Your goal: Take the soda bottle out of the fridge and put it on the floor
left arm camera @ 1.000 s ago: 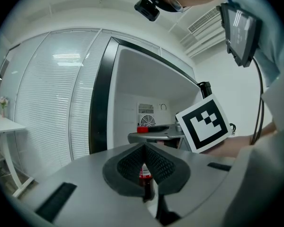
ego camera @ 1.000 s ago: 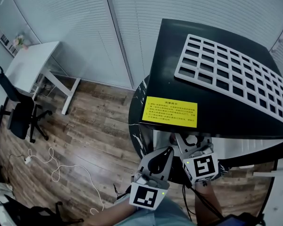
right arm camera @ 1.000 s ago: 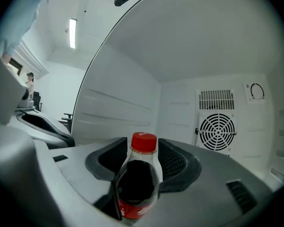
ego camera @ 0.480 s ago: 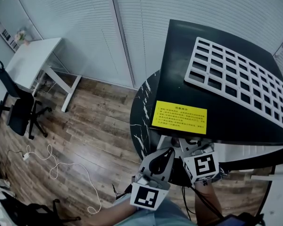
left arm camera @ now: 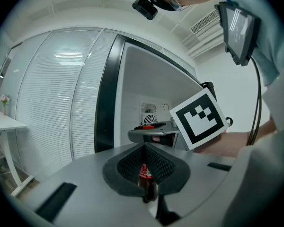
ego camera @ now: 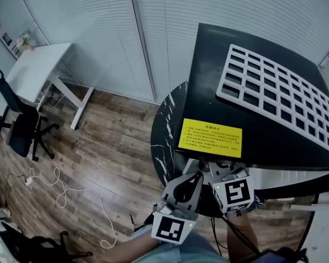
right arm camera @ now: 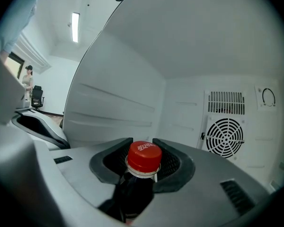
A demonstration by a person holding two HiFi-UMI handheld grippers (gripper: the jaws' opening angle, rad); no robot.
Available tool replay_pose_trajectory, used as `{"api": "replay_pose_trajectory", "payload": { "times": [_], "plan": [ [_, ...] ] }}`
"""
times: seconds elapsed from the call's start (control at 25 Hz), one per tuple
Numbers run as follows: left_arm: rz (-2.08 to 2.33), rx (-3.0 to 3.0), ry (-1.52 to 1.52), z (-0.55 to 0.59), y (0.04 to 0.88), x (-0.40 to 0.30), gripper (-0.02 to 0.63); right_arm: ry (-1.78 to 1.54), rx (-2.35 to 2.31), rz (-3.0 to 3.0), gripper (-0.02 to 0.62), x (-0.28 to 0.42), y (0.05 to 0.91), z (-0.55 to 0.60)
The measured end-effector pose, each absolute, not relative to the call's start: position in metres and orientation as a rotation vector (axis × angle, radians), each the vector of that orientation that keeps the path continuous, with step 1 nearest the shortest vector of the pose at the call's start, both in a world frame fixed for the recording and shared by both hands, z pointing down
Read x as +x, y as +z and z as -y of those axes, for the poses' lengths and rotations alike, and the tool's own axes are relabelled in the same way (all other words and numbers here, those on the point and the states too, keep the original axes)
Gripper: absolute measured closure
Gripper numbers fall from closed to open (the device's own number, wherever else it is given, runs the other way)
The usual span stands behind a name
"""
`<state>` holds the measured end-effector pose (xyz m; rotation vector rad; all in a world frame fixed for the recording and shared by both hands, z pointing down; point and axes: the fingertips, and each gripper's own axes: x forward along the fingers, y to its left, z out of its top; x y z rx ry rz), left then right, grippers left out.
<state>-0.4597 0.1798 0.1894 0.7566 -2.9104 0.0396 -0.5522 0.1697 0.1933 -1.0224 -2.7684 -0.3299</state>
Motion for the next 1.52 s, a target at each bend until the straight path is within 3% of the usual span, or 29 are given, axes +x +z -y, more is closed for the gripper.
{"api": "replay_pose_trajectory", "payload": {
  "times": [0.48,0.76,1.08,1.52],
  "plan": [
    [2.92,0.73,0.042,-0.187,0.194,-0.499,0.589,-0.28,-0.991,2.755,0.486,-0.585,0.199,-0.165],
    [2.939,0.779,0.042,-0.181,0.151,-0.471,0.589,-0.289,-0.936,2.801,0.489,-0.553,0.147,-0.151],
    [2.945,0.811,0.044,-0.173,0.176,-0.476,0.589,-0.27,-0.874,2.839,0.489,-0.549,0.165,-0.133],
    [2.951,1.006,0.005,-0.117,0.145,-0.376,0.589,-0.286,-0.709,2.923,0.489,-0.427,0.132,-0.068]
  ]
}}
